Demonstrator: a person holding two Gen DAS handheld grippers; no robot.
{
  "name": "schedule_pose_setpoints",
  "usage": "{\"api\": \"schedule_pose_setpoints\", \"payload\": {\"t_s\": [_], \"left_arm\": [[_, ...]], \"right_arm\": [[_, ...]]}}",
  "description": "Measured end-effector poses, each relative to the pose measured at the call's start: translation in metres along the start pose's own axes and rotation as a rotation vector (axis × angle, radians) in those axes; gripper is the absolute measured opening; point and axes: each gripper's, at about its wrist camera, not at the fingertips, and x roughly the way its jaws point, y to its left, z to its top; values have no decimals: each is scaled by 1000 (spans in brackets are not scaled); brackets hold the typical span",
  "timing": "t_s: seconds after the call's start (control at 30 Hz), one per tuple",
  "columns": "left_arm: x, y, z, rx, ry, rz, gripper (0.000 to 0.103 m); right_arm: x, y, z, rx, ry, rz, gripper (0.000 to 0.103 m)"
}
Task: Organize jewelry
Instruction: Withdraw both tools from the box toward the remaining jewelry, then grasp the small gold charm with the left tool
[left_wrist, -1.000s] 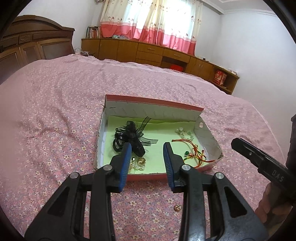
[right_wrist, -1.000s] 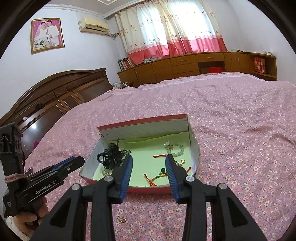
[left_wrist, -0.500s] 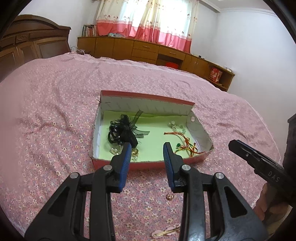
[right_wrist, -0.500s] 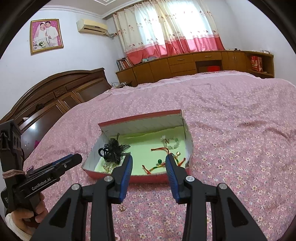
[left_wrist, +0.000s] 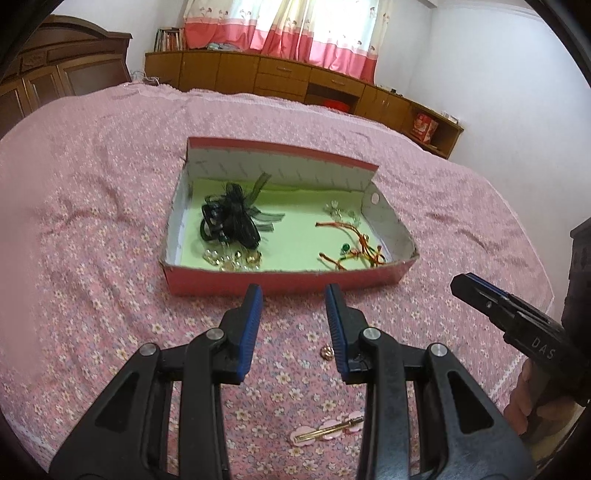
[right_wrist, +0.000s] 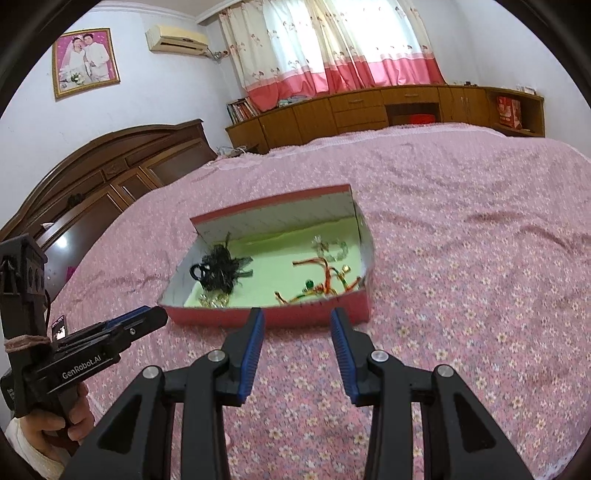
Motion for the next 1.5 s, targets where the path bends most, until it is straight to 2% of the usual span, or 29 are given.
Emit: {"api": "schedule_pose_setpoints", "payload": {"t_s": [0.37,0.7,1.0,1.07,1.23,1.5], "left_arm": [[21,-14,-18,23,78,-25,27],[44,-23,-35,40,148,-40,27],[61,-28,-43,64,178,-60,25],[64,-30,-44,73,179,-60,23],[68,-27,-45,65,182,-49,7],[56,-21,-42,43,168,-65,7]], "right_arm": [[4,-19,-18,41,59,-50,40],[5,-28,-28,75,91,-65,40],[7,-31,-35,95,114,-66,40],[7,-32,-35,97,118,-66,40],[8,-32,-36,102,126,-66,40],[9,-26,-37,99,141,-56,40]]}}
